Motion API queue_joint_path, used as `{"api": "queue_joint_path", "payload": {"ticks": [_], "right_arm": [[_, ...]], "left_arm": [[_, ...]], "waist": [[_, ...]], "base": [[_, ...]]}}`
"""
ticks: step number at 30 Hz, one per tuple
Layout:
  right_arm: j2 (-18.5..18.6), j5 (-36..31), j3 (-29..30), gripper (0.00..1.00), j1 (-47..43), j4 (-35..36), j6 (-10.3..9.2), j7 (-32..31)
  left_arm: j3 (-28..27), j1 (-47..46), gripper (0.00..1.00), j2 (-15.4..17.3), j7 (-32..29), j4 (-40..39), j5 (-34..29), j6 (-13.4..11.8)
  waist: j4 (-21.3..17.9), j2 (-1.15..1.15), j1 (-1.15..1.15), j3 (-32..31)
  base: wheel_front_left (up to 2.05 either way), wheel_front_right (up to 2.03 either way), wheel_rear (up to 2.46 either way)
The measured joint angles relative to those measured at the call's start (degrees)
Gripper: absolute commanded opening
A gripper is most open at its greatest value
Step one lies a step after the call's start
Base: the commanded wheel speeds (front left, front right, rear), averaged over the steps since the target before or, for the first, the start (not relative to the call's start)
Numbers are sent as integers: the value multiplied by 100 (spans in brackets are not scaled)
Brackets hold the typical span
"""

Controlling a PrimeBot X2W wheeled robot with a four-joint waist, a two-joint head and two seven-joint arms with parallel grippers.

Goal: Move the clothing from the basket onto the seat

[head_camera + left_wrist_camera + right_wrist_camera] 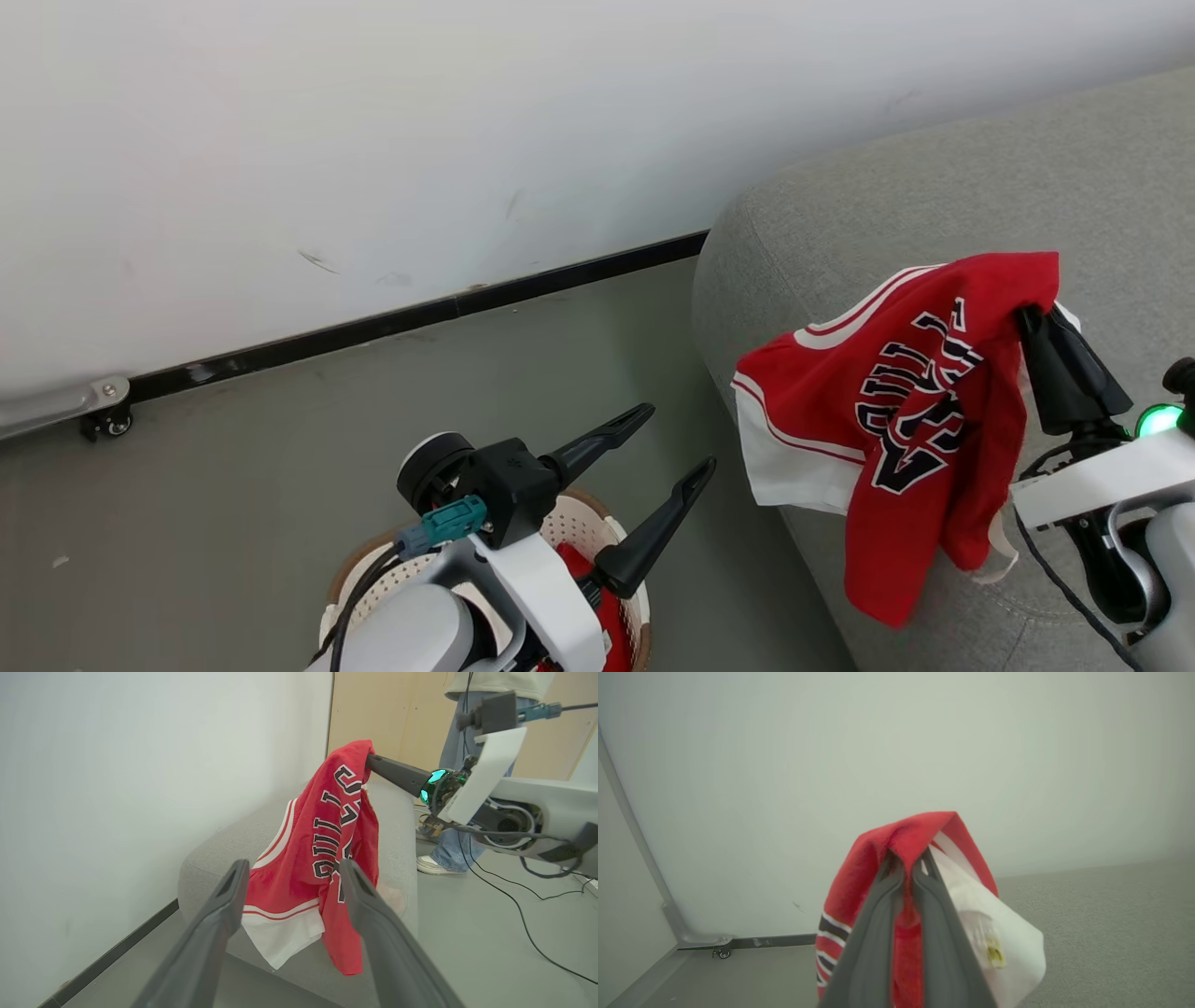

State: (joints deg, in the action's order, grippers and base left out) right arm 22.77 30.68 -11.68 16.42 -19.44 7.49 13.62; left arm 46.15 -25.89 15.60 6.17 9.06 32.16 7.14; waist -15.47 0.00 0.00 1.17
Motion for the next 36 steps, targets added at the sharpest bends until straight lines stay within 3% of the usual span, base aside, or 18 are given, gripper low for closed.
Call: {"api": "queue_joint_path", "payload": {"ticks": [11, 36], "right_arm": [[292, 9, 268, 0, 176, 30, 0, -312], [1053, 110, 937, 0, 2163, -856, 0, -1018]], "left_arm": [[137, -2, 100, 62, 43, -80, 48, 0], [176, -485, 100, 114, 20, -181, -71, 0]], "waist": [[-266, 0, 0, 169], [-548, 0, 0, 905]], "base": [[0, 0, 0], [0, 0, 0]]}}
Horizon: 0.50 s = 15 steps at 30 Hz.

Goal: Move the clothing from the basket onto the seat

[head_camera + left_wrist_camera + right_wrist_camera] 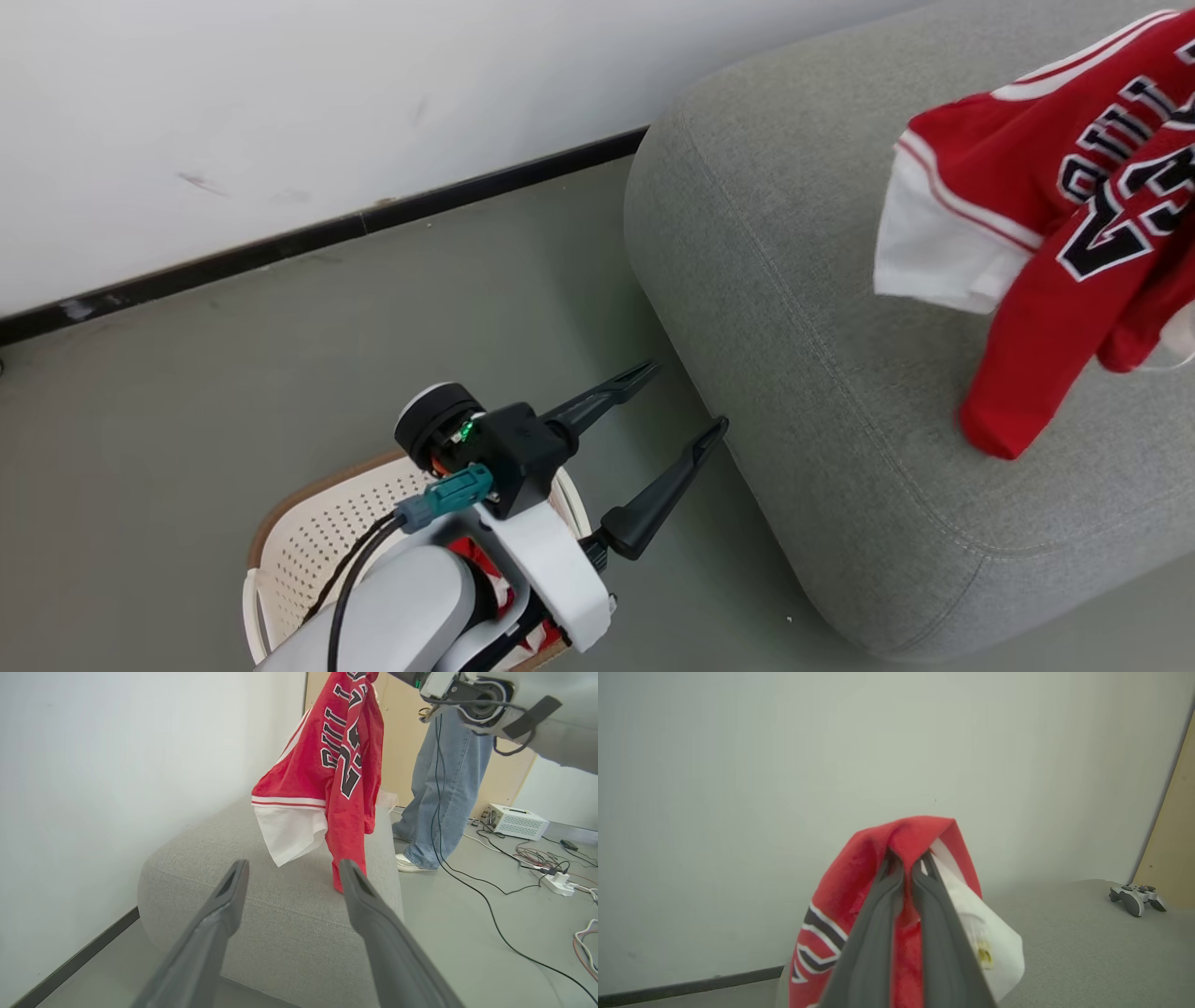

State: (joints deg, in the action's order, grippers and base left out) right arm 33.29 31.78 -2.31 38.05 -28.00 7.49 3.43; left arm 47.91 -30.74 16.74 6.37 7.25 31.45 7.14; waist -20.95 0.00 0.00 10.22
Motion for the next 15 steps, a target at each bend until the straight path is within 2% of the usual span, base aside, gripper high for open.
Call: {"api": "queue_joint_path", "payload": {"ticks": [15], "right_arm": [[489, -107, 514, 0, 828, -600, 0, -116]], "left_arm": [[129, -384, 100, -97, -133, -129, -97, 0]], "waist": [[118, 0, 0, 445]], "base": [[0, 0, 0]]}}
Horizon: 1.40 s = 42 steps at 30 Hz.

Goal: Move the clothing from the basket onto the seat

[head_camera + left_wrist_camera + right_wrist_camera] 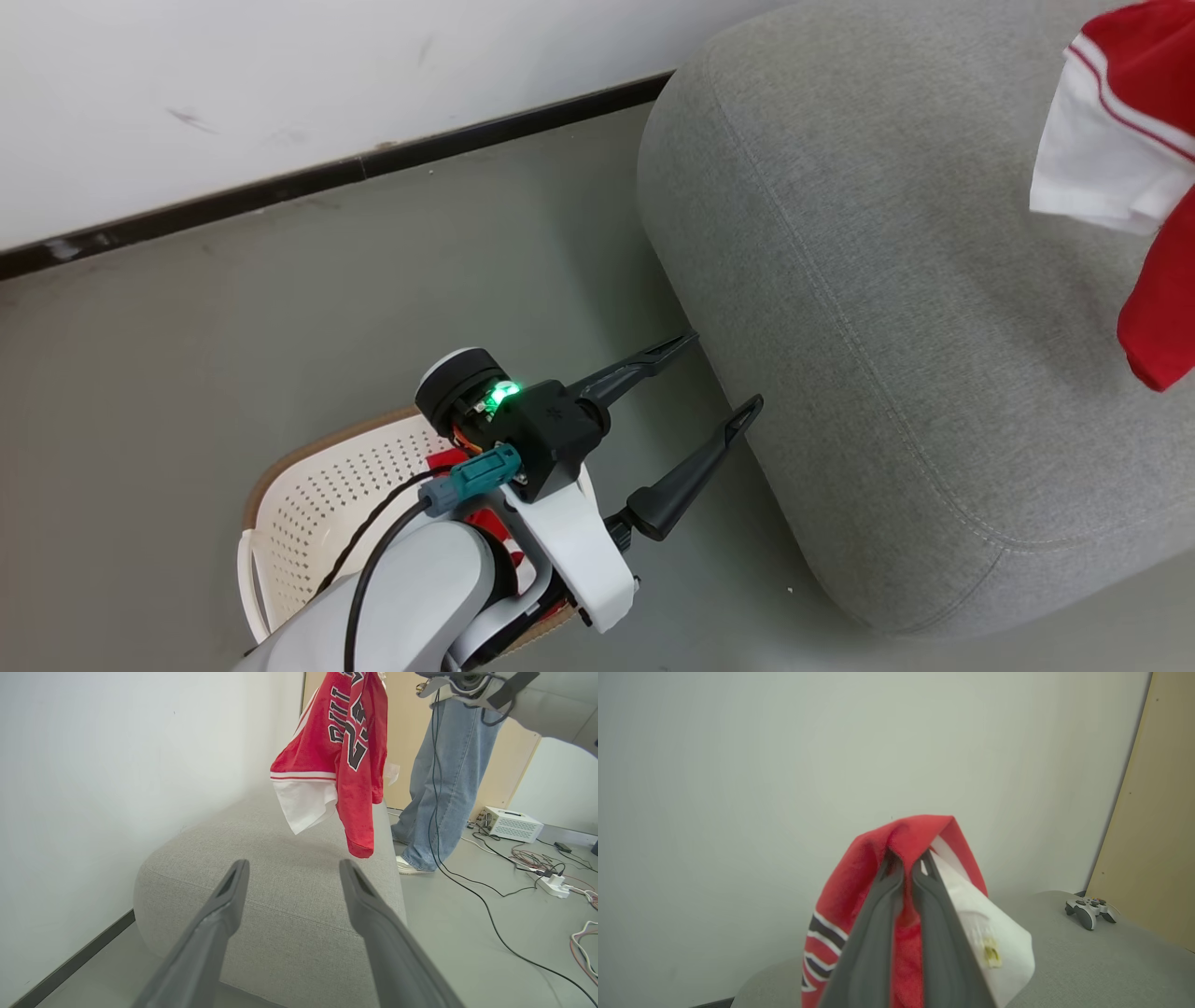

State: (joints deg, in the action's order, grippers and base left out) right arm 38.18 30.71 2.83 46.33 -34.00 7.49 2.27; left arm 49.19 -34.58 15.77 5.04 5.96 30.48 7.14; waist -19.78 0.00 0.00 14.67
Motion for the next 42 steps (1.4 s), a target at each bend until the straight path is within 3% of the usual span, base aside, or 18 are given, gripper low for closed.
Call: {"api": "queue_joint_path", "payload": {"ticks": [10, 25, 36, 37, 38, 40, 41, 42], "right_arm": [[136, -103, 68, 0, 113, -499, 0, 26], [-845, -271, -42, 0, -558, -1469, 1, 388], [-1092, -561, 56, 0, -538, -2075, 1, 679], [-1122, -578, 60, 12, -521, -2116, 1, 693], [-1146, -592, 63, 33, -516, -2150, 1, 726], [-1206, -602, 63, 57, -518, -2209, 1, 751], [-1241, -604, 60, 84, -519, -2229, 1, 783], [-1271, -605, 58, 84, -519, -2240, 1, 790]], "left_arm": [[32, -149, 100, -8, -7, -49, -48, 0], [148, -482, 100, -29, -49, -62, -199, 0], [235, -640, 100, -122, -37, -57, -209, 0], [241, -662, 100, -121, -26, -52, -209, 0], [241, -672, 100, -121, -12, -48, -209, 0], [245, -675, 100, -112, 3, -21, -208, 0], [247, -675, 100, -109, 4, -2, -208, 0], [249, -675, 100, -108, 11, 16, -208, 0]], "waist": [[104, 0, 0, 250], [234, 0, 0, 651], [293, 0, 0, 859], [297, 0, 0, 871], [299, 0, 0, 881], [298, 0, 0, 891], [296, 0, 0, 892], [292, 0, 0, 890]], "base": [[0, 0, 0], [0, 0, 0], [0, 0, 0], [0, 0, 0], [0, 0, 0], [0, 0, 0], [0, 0, 0], [0, 0, 0]]}}
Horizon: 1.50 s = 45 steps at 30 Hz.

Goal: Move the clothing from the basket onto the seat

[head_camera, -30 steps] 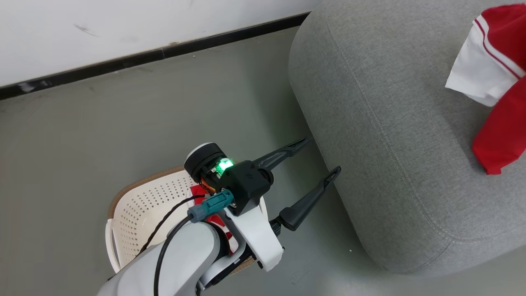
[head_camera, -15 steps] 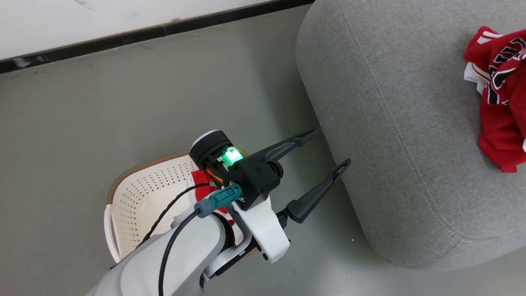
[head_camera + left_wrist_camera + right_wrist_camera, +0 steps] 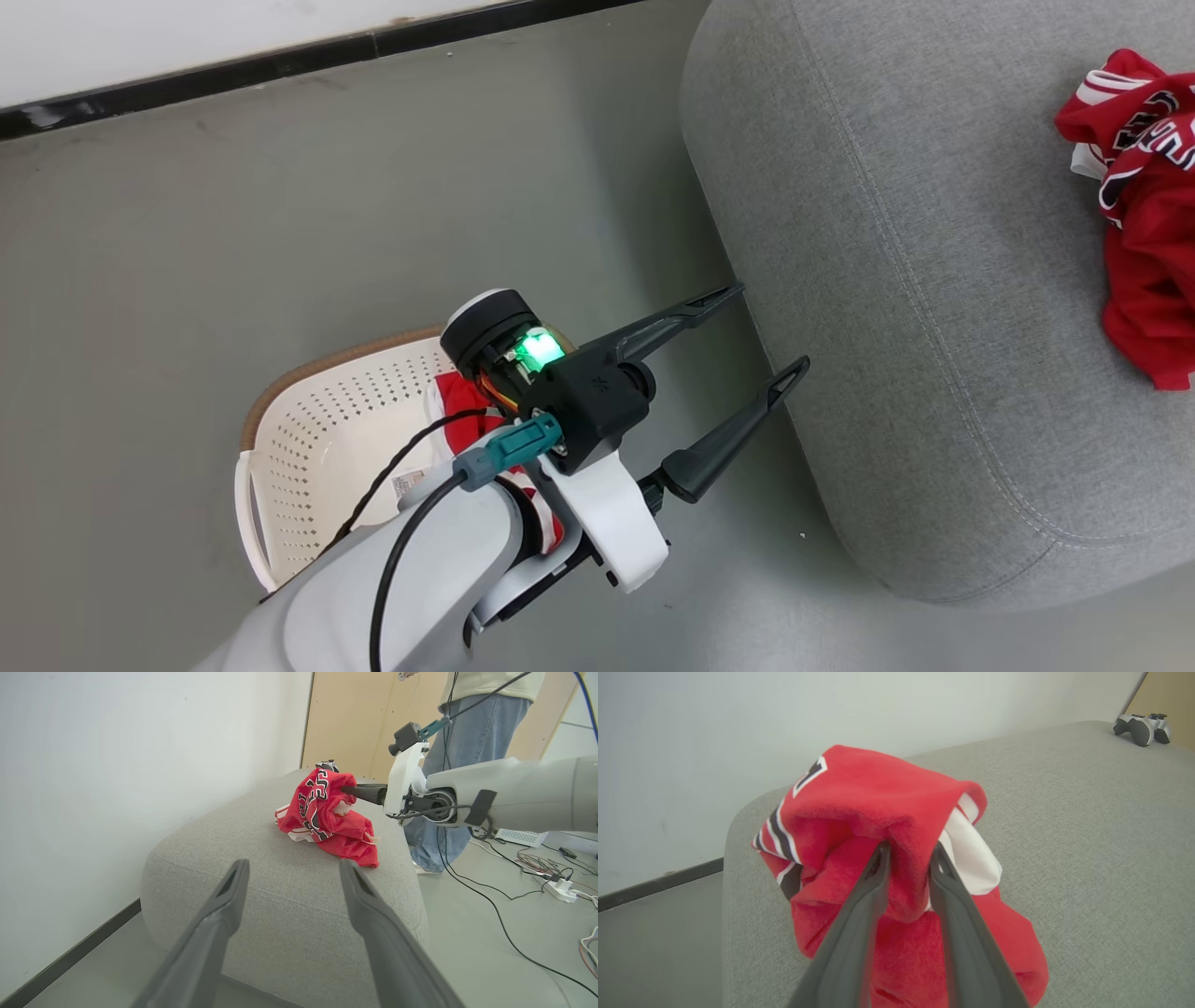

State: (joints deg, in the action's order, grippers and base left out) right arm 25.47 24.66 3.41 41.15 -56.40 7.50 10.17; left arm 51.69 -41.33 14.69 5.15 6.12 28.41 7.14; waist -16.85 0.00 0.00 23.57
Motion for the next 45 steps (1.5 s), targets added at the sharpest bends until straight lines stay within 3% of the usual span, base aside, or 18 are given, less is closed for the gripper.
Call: {"api": "queue_joint_path", "payload": {"ticks": [1, 18, 38, 45], "right_arm": [[-19, -1, -2, 100, 0, -11, 0, 20], [-222, 147, 66, 100, -399, 68, 0, 352], [-245, -190, -555, 100, -630, 1205, 0, 404], [-270, -379, -767, 100, -616, 1551, 0, 411]], "left_arm": [[1, 0, 100, 1, 22, 15, 0, 0], [-44, 1, 100, 16, 258, 258, 22, 0], [-191, 146, 100, 59, 557, 577, 162, -11], [-383, 310, 100, 97, 679, 694, 225, -155]], "waist": [[-5, 0, 0, -3], [-194, 0, 0, -150], [-278, 0, 0, -558], [-149, 0, 0, -721]], "base": [[0, 0, 0], [0, 0, 0], [0, 0, 0], [0, 0, 0]]}}
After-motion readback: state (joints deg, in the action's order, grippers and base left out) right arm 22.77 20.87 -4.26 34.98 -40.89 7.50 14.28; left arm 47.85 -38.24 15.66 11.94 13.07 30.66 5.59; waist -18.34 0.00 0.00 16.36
